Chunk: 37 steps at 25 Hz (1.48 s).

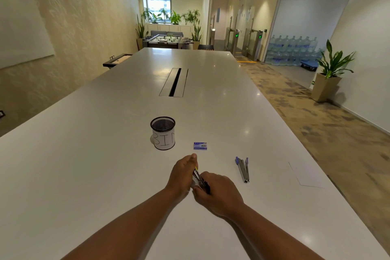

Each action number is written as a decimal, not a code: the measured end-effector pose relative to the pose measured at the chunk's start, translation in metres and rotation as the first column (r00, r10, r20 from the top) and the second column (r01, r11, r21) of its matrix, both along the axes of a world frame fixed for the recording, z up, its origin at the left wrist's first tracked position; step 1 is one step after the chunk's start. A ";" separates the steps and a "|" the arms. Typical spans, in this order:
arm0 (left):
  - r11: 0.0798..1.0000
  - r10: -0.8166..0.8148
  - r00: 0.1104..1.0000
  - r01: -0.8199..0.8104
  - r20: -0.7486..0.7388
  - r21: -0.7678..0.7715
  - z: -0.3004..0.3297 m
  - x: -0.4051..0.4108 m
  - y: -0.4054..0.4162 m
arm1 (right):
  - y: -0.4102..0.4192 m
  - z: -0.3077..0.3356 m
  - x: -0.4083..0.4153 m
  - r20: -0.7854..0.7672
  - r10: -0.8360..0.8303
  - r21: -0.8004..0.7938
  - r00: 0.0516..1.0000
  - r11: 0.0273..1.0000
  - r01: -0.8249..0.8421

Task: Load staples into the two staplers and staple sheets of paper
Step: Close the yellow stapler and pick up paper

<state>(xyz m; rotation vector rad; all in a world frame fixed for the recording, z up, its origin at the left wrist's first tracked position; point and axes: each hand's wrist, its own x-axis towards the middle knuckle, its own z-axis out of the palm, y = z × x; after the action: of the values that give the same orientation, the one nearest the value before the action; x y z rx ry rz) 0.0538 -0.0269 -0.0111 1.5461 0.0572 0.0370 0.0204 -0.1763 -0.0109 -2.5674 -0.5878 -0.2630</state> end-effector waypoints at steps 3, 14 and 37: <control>0.999 0.013 1.000 -0.012 -0.010 0.034 0.000 -0.001 -0.005 | 0.000 0.000 0.000 0.014 -0.001 -0.018 1.000 1.000 0.001; 0.979 0.008 0.998 -0.021 0.063 0.205 -0.005 0.006 -0.005 | -0.002 -0.003 0.001 0.099 0.066 -0.092 0.993 0.994 -0.057; 1.000 -0.020 0.998 0.020 0.060 -0.006 -0.004 -0.012 -0.026 | -0.027 0.011 -0.027 -0.014 -0.384 0.262 0.923 0.890 0.374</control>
<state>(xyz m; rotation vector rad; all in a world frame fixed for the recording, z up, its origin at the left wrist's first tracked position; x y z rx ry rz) 0.0421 -0.0532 -0.0153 1.5374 -0.0055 0.0672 -0.0063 -0.2029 0.0005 -2.4022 -0.0467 -0.4884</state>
